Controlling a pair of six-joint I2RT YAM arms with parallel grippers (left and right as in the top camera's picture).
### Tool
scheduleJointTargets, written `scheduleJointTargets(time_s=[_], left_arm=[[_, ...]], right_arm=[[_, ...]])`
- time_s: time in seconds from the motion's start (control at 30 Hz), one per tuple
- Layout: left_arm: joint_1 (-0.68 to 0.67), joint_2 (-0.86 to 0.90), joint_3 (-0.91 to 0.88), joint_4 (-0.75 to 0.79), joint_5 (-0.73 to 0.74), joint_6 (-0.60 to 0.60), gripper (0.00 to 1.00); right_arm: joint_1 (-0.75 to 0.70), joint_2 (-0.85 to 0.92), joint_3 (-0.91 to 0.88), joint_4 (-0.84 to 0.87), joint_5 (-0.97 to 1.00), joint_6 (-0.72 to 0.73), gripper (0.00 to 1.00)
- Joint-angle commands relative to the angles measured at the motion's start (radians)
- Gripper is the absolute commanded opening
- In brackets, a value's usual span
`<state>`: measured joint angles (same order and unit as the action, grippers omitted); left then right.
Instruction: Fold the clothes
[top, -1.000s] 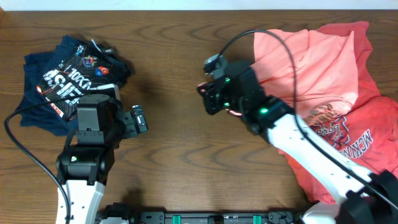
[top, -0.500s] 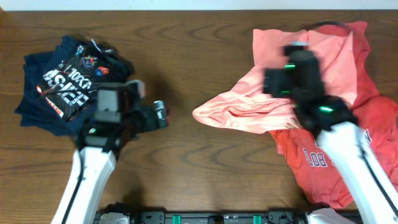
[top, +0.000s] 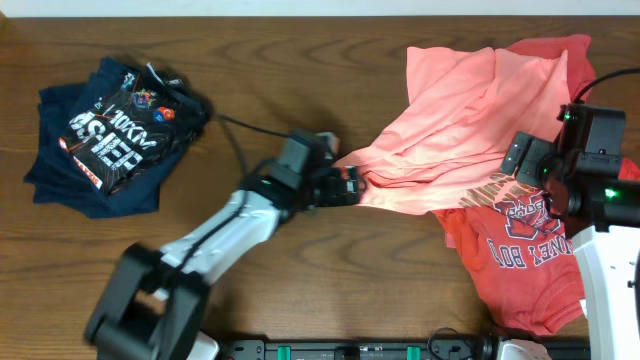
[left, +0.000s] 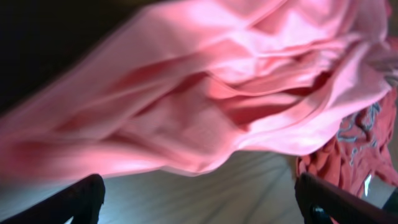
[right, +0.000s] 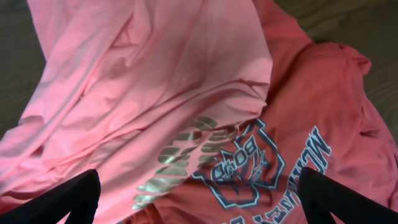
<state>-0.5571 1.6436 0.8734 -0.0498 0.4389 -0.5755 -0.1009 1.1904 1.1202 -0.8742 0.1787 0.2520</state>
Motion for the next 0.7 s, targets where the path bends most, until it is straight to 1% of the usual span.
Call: scheduleJointTargets(time_s=[0.0, 0.13, 0.17, 0.2, 0.27, 0.3, 0.33, 0.4, 0.5, 0.57, 0.63, 0.67], left_arm=[[-0.065, 0.088, 0.014, 0.097, 0.006, -0.040, 0.98], [-0.114, 0.184, 0.014, 0.227, -0.010, -0.040, 0.98], [-0.119, 0.201, 0.014, 0.236, -0.022, -0.040, 0.90], [-0.123, 0.218, 0.014, 0.240, -0.033, -0.040, 0.78], [-0.121, 0.231, 0.014, 0.239, -0.039, -0.040, 0.37], [-0.117, 0.230, 0.014, 0.239, -0.038, -0.040, 0.12], [-0.110, 0.216, 0.016, 0.239, -0.027, -0.040, 0.06], [-0.089, 0.172, 0.018, 0.235, -0.015, -0.037, 0.06], [-0.024, 0.040, 0.037, 0.186, -0.001, -0.001, 0.06], [0.044, -0.079, 0.076, 0.113, -0.001, -0.001, 0.06], [0.134, -0.211, 0.133, 0.057, -0.001, 0.020, 0.06], [0.175, -0.264, 0.158, 0.043, -0.002, 0.047, 0.06]], right_arm=[[-0.011, -0.014, 0.005, -0.011, -0.003, -0.003, 0.99], [-0.011, -0.014, 0.005, -0.024, -0.003, -0.006, 0.99], [-0.011, -0.014, 0.005, -0.029, -0.003, -0.006, 0.99], [-0.011, -0.014, 0.005, -0.033, -0.003, -0.006, 0.99], [-0.011, -0.014, 0.005, -0.041, -0.003, -0.006, 0.99], [-0.011, -0.014, 0.005, -0.044, -0.002, -0.006, 0.99], [-0.011, -0.014, 0.005, -0.047, -0.002, -0.006, 0.99], [-0.011, -0.014, 0.005, -0.049, 0.005, -0.006, 0.99], [-0.013, -0.011, 0.005, -0.047, 0.008, -0.006, 0.99], [-0.016, -0.002, 0.005, -0.051, -0.004, -0.016, 0.93], [-0.016, 0.021, 0.005, -0.062, -0.084, -0.089, 0.84], [-0.016, 0.035, 0.003, -0.069, -0.134, -0.118, 0.82]])
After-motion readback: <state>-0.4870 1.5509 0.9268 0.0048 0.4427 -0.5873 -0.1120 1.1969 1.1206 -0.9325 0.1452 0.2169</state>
